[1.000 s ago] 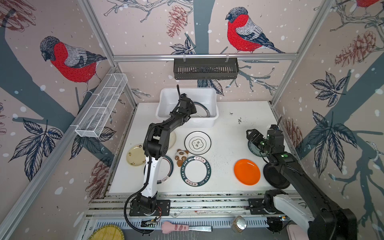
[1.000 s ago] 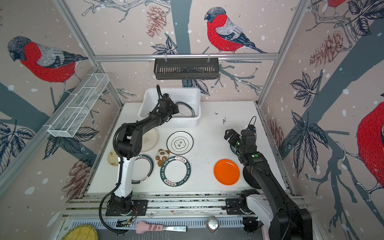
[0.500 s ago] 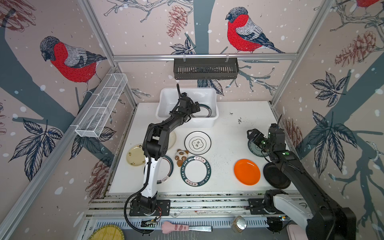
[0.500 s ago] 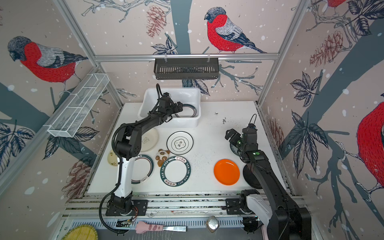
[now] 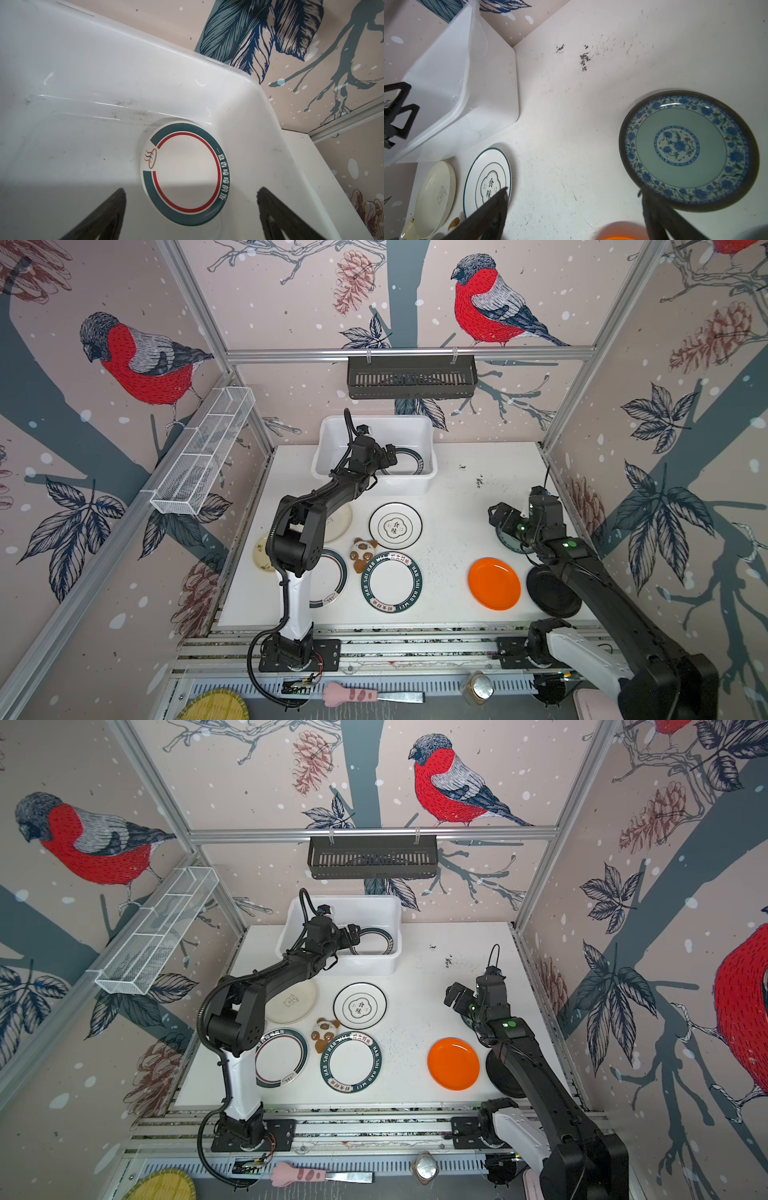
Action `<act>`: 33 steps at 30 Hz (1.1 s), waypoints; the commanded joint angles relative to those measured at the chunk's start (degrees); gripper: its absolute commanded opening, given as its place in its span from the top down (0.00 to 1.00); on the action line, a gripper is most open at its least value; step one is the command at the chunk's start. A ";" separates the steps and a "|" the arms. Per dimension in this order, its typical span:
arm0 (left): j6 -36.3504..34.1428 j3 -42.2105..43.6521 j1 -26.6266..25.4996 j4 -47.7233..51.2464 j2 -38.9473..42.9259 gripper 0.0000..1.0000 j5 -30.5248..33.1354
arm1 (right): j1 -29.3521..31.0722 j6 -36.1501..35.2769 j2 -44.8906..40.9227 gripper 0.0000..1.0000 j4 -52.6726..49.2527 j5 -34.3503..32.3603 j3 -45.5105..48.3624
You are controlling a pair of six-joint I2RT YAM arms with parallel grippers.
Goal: Place the plates into the plastic bin on the countertop
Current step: 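Move the right gripper down to the blue-floral plate while the left gripper withdraws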
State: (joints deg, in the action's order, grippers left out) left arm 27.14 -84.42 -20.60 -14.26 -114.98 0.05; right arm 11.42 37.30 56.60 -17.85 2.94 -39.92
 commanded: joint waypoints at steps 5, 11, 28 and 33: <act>-1.85 5.19 -1.38 -3.54 6.72 0.03 1.65 | 4.09 1.25 2.03 0.00 -4.52 -4.71 1.01; -3.55 12.31 -3.16 -5.49 13.60 0.03 3.22 | -1.11 -0.91 4.21 0.01 -2.98 -2.97 1.71; -5.12 32.25 -5.63 -15.13 33.59 0.02 0.94 | -23.27 -7.80 10.35 0.00 -0.06 0.23 0.99; -5.02 34.12 -5.75 -14.88 35.15 0.02 -2.60 | -28.24 -10.27 10.11 0.01 0.94 2.39 2.71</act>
State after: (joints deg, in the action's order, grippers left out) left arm 22.26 -51.05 -26.22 -26.65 -80.47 -0.01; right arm -14.90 29.52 66.85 -18.55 3.68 -37.87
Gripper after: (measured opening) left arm 0.977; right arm 0.996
